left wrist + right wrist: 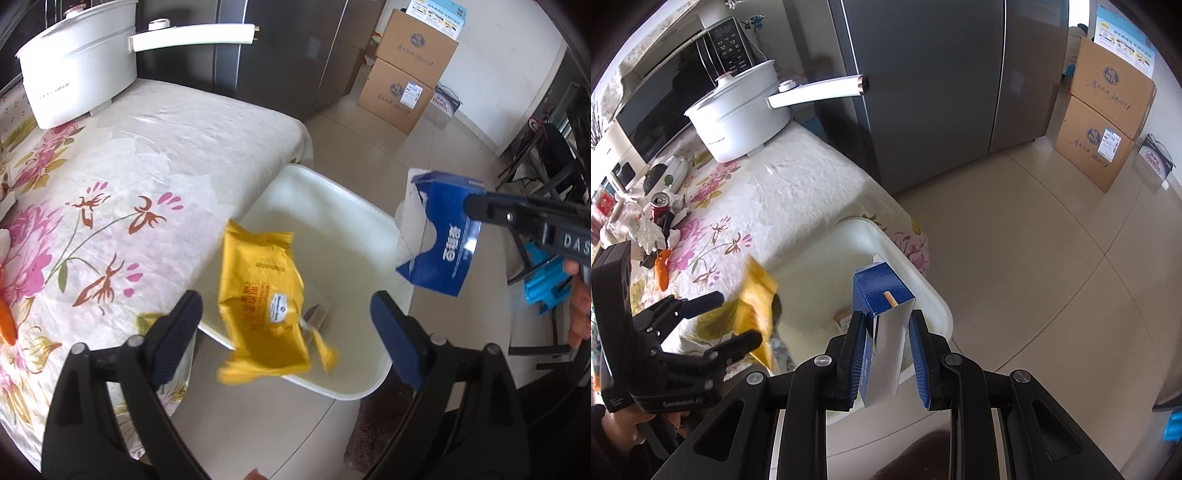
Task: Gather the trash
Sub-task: 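Drop the yellow packet into the bin with the left tool while the right tool releases the blue box, then reach the right tool to the table and grasp the orange peel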
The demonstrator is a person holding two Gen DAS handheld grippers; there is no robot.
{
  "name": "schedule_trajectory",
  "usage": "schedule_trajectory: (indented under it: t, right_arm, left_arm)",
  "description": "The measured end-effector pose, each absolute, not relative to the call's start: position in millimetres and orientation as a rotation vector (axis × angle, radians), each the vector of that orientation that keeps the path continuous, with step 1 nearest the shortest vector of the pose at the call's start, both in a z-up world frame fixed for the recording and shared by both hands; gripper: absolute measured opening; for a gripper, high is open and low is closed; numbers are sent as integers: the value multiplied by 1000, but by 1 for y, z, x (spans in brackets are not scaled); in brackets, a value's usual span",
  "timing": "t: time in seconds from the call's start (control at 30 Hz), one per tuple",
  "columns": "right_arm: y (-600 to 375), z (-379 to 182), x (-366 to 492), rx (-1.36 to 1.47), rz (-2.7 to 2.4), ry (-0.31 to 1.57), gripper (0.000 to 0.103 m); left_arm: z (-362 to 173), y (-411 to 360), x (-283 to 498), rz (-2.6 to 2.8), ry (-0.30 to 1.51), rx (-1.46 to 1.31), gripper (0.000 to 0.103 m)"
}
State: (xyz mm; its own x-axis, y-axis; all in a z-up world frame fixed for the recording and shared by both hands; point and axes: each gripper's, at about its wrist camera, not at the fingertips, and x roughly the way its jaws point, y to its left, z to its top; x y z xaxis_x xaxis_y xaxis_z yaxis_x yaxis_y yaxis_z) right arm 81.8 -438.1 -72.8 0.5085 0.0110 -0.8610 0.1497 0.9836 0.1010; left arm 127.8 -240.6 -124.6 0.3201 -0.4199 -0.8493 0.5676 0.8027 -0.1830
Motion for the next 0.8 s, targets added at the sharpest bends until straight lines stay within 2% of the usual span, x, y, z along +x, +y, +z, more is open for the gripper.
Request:
schedule_trajectory:
  t: [0.07, 0.33, 0.37, 0.4, 0.47, 0.8]
  right_arm:
    - [-437, -73, 83, 166, -85, 1037, 25]
    - [-429, -72, 90, 170, -75, 1041, 28]
    - [-428, -71, 91, 171, -71, 1042, 32]
    - [-425, -70, 93, 167, -66, 1043, 46]
    - [-419, -67, 94, 155, -68, 1030, 68]
    - [-361, -49, 107, 44, 6, 989, 73]
  left_arm:
    - [-124, -237, 125, -645, 1061, 187, 100]
    - [-117, -201, 114, -606, 1060, 212, 102]
    - [-115, -194, 113, -596, 1059, 211, 102]
    - [-112, -188, 111, -588, 1057, 208, 102]
    - [-107, -174, 110, -572, 1053, 201, 102]
    - [-86, -100, 112, -439, 1037, 177, 102]
